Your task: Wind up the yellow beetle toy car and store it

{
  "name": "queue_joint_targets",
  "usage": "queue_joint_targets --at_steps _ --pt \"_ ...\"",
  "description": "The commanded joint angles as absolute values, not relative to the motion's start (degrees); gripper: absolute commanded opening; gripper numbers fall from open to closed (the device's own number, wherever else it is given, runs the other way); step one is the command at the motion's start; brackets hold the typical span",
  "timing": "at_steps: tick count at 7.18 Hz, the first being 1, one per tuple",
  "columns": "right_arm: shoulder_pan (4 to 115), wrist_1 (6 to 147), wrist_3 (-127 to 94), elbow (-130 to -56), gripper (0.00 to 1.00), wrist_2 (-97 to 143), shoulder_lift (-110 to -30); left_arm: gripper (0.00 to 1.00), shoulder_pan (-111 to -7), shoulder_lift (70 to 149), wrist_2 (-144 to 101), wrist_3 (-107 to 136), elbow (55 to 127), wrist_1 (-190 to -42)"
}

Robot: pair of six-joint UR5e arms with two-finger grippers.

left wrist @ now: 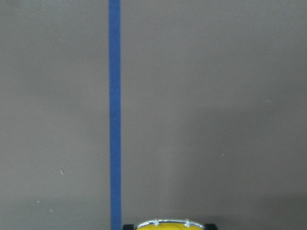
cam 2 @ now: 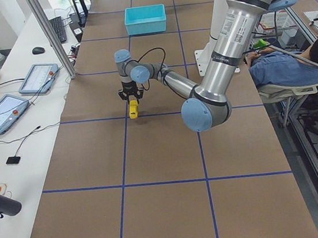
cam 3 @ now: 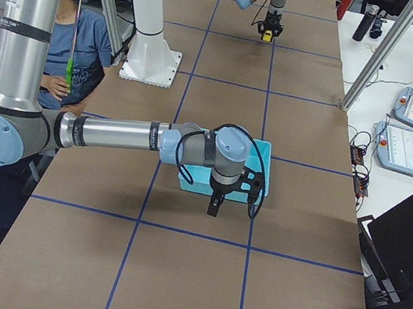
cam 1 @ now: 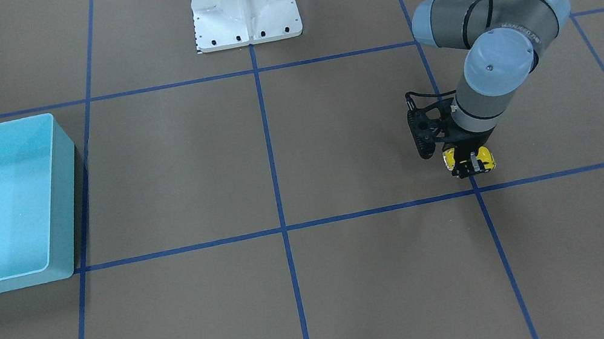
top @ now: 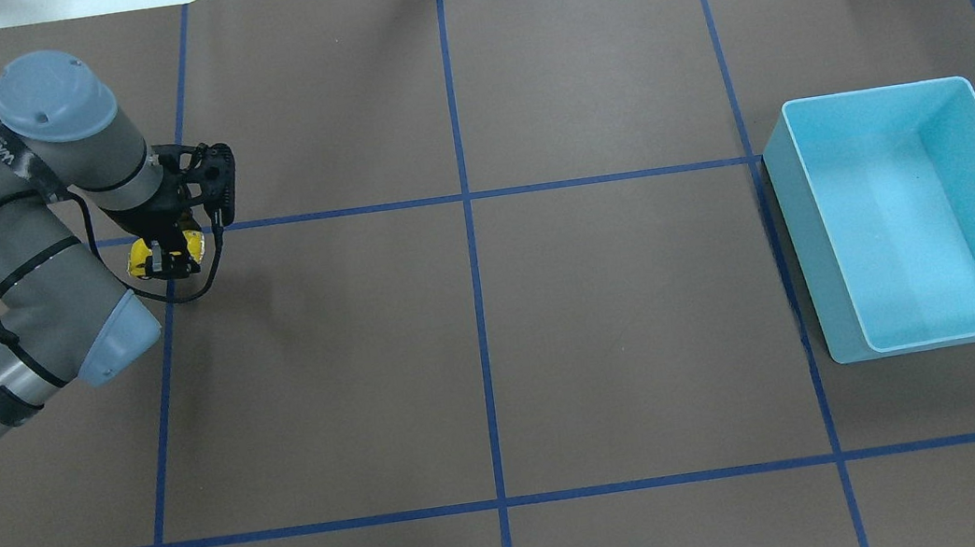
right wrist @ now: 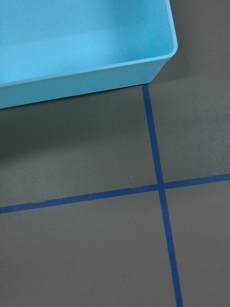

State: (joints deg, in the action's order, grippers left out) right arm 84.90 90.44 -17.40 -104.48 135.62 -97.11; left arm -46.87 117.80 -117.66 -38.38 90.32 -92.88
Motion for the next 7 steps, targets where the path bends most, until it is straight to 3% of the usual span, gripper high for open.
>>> queue_joint_targets --at_steps 1,7 --pt "84.6 90.4 -17.4 -104.4 1.0 135.6 -97.0 0.0 -44.8 116.0 -117.3 -35.5 92.6 -92.9" --pt "84.1 90.4 -17.4 -104.4 1.0 135.6 -97.0 0.0 -43.6 115.0 -117.2 -36.0 92.4 -93.2"
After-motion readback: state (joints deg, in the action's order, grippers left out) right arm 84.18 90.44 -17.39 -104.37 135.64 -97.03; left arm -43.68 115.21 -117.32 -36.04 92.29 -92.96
